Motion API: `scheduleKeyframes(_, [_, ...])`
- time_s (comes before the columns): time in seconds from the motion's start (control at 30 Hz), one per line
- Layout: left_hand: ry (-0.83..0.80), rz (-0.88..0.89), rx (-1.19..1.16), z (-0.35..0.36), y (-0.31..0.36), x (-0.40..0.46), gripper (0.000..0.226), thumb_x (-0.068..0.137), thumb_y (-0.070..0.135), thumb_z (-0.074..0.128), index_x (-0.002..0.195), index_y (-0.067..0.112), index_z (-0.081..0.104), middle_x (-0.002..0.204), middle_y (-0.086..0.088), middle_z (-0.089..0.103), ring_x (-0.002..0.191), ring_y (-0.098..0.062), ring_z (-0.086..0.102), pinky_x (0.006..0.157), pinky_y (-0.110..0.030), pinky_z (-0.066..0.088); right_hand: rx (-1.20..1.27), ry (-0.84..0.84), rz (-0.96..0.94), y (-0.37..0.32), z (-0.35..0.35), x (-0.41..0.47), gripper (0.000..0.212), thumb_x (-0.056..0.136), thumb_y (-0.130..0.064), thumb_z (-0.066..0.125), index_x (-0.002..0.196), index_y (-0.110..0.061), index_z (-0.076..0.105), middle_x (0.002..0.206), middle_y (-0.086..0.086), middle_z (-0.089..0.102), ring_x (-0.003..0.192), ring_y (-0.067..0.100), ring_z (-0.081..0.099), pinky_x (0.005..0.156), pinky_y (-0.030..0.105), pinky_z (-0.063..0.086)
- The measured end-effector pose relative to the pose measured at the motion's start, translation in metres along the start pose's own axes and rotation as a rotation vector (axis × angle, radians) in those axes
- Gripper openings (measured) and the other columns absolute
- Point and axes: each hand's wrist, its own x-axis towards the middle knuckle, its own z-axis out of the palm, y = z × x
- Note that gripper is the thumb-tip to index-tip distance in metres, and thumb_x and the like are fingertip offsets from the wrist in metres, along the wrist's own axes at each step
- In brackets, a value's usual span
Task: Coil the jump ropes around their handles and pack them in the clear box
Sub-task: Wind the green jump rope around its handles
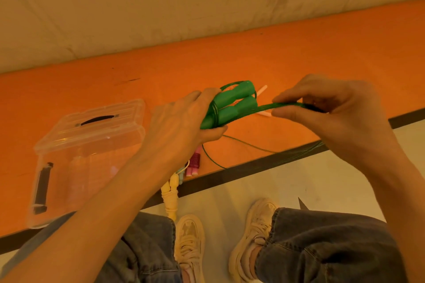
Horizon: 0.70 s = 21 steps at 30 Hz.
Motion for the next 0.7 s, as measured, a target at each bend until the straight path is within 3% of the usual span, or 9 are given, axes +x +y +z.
scheduleKeyframes(0.1, [-0.085, 0.071, 0.088, 0.003, 0.012, -0.002, 0.07, 0.081, 0.06, 0.057, 0.141, 0.029, 0.039, 0.124, 0.009, 0.06, 0.099, -0.019, 0.064, 0.07, -0.035, 0.044, -0.016, 0.084, -0.01, 0.001, 0.007, 0.006, 0.005, 0.08, -0.017, 0.073, 0.085, -0.015, 0.074, 0.08, -0.001, 0.068, 0.07, 0.015, 0.057, 0.062, 0.027, 0.041])
scheduleKeyframes(0.2, [-0.015, 0.168, 0.198, 0.001, 0.022, -0.007, 0.061, 0.071, 0.063, 0.067, 0.118, 0.024, 0.063, 0.093, 0.011, 0.071, 0.067, -0.012, 0.068, 0.049, -0.026, 0.04, -0.021, 0.09, 0.04, 0.005, 0.011, 0.013, 0.003, 0.081, -0.018, 0.073, 0.083, -0.016, 0.074, 0.08, -0.006, 0.067, 0.07, 0.005, 0.057, 0.06, 0.021, 0.039])
scheduleKeyframes(0.33, [-0.221, 0.226, 0.073, 0.004, 0.033, -0.013, 0.058, 0.088, 0.057, 0.054, 0.132, 0.022, 0.041, 0.116, 0.008, 0.059, 0.094, -0.017, 0.061, 0.061, -0.031, 0.04, -0.022, 0.06, 0.124, 0.009, 0.017, 0.019, 0.01, 0.074, -0.024, 0.079, 0.08, -0.016, 0.076, 0.076, -0.011, 0.066, 0.063, -0.004, 0.053, 0.057, 0.011, 0.035])
scheduleKeyframes(0.4, [-0.158, 0.254, 0.087, 0.008, 0.036, -0.018, 0.06, 0.088, 0.059, 0.052, 0.128, 0.019, 0.036, 0.104, 0.007, 0.057, 0.079, -0.016, 0.057, 0.057, -0.03, 0.039, -0.033, 0.033, 0.166, 0.011, 0.018, 0.019, 0.014, 0.071, -0.027, 0.081, 0.078, -0.015, 0.076, 0.075, -0.007, 0.068, 0.059, -0.005, 0.051, 0.054, 0.01, 0.034])
scheduleKeyframes(0.57, [-0.099, 0.28, -0.046, 0.007, 0.035, -0.022, 0.059, 0.073, 0.052, 0.072, 0.106, 0.012, 0.046, 0.067, 0.007, 0.059, 0.043, -0.01, 0.048, 0.034, -0.025, 0.031, -0.027, 0.009, 0.222, 0.014, 0.018, 0.02, 0.021, 0.066, -0.036, 0.081, 0.075, -0.018, 0.076, 0.072, 0.002, 0.069, 0.054, 0.004, 0.046, 0.049, 0.016, 0.033])
scheduleKeyframes(0.7, [-0.084, 0.275, -0.116, 0.005, 0.038, -0.024, 0.068, 0.071, 0.051, 0.073, 0.118, 0.016, 0.037, 0.069, 0.008, 0.062, 0.041, -0.008, 0.045, 0.034, -0.018, 0.027, 0.004, 0.012, 0.264, 0.015, 0.016, 0.021, 0.022, 0.063, -0.036, 0.083, 0.074, -0.019, 0.076, 0.072, 0.003, 0.071, 0.066, 0.021, 0.061, 0.057, 0.033, 0.046])
